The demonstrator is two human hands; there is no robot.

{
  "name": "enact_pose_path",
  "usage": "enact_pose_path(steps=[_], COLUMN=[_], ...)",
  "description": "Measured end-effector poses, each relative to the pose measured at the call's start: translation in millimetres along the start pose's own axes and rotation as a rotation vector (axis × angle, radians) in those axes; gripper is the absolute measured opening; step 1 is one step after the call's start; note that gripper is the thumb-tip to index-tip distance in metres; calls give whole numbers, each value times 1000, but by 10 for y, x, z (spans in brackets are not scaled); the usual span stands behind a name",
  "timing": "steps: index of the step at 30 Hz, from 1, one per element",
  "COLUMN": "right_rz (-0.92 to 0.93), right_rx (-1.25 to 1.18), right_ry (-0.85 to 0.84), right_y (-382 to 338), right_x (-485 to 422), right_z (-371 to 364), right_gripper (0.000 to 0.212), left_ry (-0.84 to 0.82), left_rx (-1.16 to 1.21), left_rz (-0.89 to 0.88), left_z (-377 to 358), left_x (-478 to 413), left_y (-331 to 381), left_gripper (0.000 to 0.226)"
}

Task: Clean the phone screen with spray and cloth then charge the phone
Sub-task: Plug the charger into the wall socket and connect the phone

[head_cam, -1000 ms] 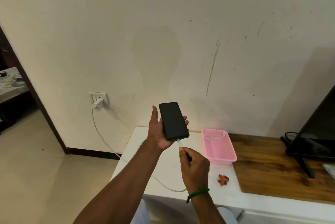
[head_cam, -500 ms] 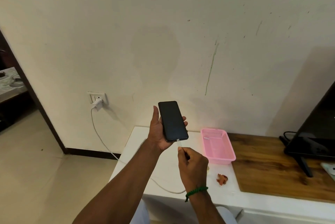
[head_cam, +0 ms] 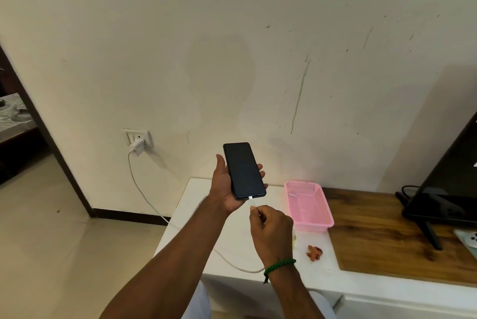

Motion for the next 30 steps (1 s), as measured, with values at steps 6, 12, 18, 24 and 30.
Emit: enact_pose_path(steps=[6,12,18,24,30], right_rz=[-11,4,14,20,13], right_rx=[15,-8,-14,8,16], right_ry=[-24,-7,-8,-18,-26], right_y=[19,-9,-16,-1,23], right_x=[-16,-28,-42,-37,-37], right_z=[12,28,26,13,-13], right_gripper=[30,28,31,33,31], left_ry=[17,36,40,48,49], left_rx=[18,18,11,35,38], left_rz=[4,6,16,16,22], left_z=[12,18,30,58,52], left_x=[-10,8,17,1,-2], left_y=[15,27,-4,8,9], left_gripper=[86,86,87,86,87])
Point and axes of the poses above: each hand's wrist, its own x-axis away from the middle knuckle, its own z-axis out of the back of the hand, y = z × x, the point moved 9 cm from there along -x, towards the middle knuckle, and after that the axes turned 10 degrees about y, right-handed, at the moved point
